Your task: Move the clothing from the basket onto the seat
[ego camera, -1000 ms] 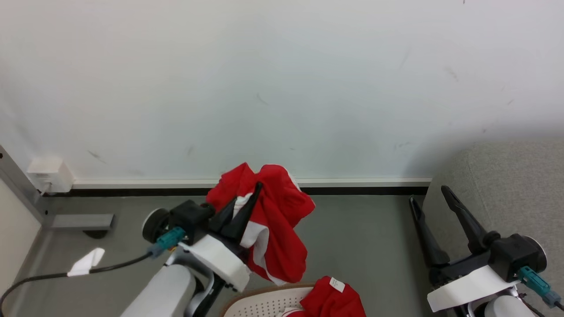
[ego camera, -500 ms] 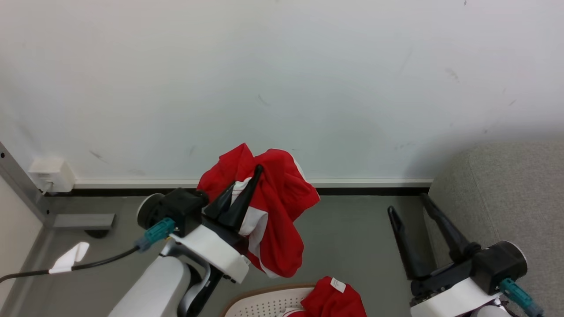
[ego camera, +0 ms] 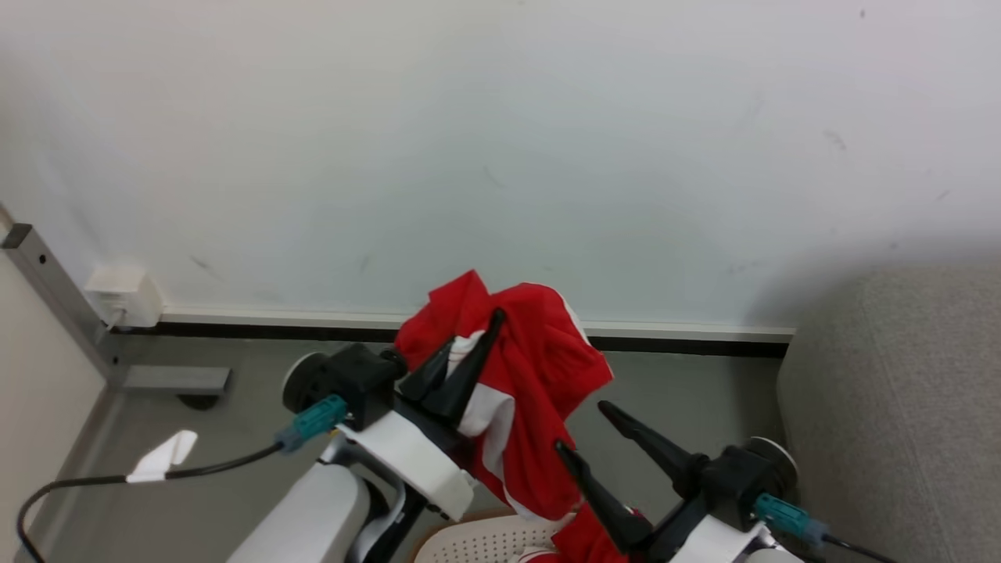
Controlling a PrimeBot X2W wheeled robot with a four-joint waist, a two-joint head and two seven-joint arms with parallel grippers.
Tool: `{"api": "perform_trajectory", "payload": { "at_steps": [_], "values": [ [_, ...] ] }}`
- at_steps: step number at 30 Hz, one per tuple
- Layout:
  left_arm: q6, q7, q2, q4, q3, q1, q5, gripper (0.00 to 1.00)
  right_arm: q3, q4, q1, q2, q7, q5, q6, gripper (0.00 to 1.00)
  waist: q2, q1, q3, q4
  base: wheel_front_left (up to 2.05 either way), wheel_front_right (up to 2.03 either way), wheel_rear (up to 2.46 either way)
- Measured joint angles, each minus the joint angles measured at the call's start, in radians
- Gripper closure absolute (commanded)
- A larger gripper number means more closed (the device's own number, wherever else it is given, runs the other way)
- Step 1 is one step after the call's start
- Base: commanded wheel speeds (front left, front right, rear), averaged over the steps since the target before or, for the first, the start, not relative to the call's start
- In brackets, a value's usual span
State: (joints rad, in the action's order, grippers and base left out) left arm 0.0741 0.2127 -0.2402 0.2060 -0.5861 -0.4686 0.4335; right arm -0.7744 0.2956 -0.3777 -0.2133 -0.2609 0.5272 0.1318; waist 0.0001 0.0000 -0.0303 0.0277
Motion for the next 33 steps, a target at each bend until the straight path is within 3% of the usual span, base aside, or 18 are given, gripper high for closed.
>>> {"api": "perform_trajectory", "payload": {
  "at_steps": [11,17,23,24,25,26,27,33],
  "values": [
    [0.022,0.000,0.037,0.011,-0.076,-0.001,-0.001,1.00,-0.173,0.186,-0.131,0.040,0.000,0.137,0.000,0.00,0.0000,0.0000,-0.005,0.078,0.00,0.00,0.00],
    [0.031,-0.010,0.058,0.005,-0.116,-0.002,0.005,1.00,-0.219,0.300,-0.154,0.067,0.000,0.187,0.000,0.00,-0.0001,0.0000,-0.012,0.122,0.00,0.00,0.00],
    [0.034,-0.018,0.064,-0.008,-0.139,-0.002,0.009,1.00,-0.216,0.326,-0.170,0.086,0.000,0.205,0.000,0.00,-0.0001,0.0000,-0.015,0.146,0.00,0.00,0.00],
    [0.034,-0.019,0.063,-0.009,-0.140,-0.002,0.014,1.00,-0.218,0.326,-0.170,0.087,0.000,0.208,0.000,0.32,-0.0001,0.0000,-0.016,0.147,0.00,0.00,0.00],
    [0.034,-0.019,0.063,-0.009,-0.140,-0.002,0.017,1.00,-0.221,0.326,-0.170,0.087,0.000,0.212,0.000,0.56,0.0000,0.0000,-0.016,0.148,0.00,0.00,0.00],
    [0.034,-0.019,0.061,-0.009,-0.140,-0.001,0.017,1.00,-0.222,0.327,-0.170,0.087,0.000,0.214,0.000,0.72,0.0000,0.0000,-0.016,0.148,0.00,0.00,0.00],
    [0.034,-0.019,0.060,-0.010,-0.140,-0.001,0.019,1.00,-0.222,0.325,-0.170,0.087,0.000,0.219,0.000,1.00,0.0000,0.0001,-0.016,0.148,0.00,0.00,0.00],
    [0.029,-0.017,0.056,-0.003,-0.131,0.005,0.033,1.00,-0.149,0.276,-0.155,0.076,0.000,0.224,0.000,1.00,0.0000,0.0000,-0.015,0.137,0.00,0.00,0.00]
  ]
}}
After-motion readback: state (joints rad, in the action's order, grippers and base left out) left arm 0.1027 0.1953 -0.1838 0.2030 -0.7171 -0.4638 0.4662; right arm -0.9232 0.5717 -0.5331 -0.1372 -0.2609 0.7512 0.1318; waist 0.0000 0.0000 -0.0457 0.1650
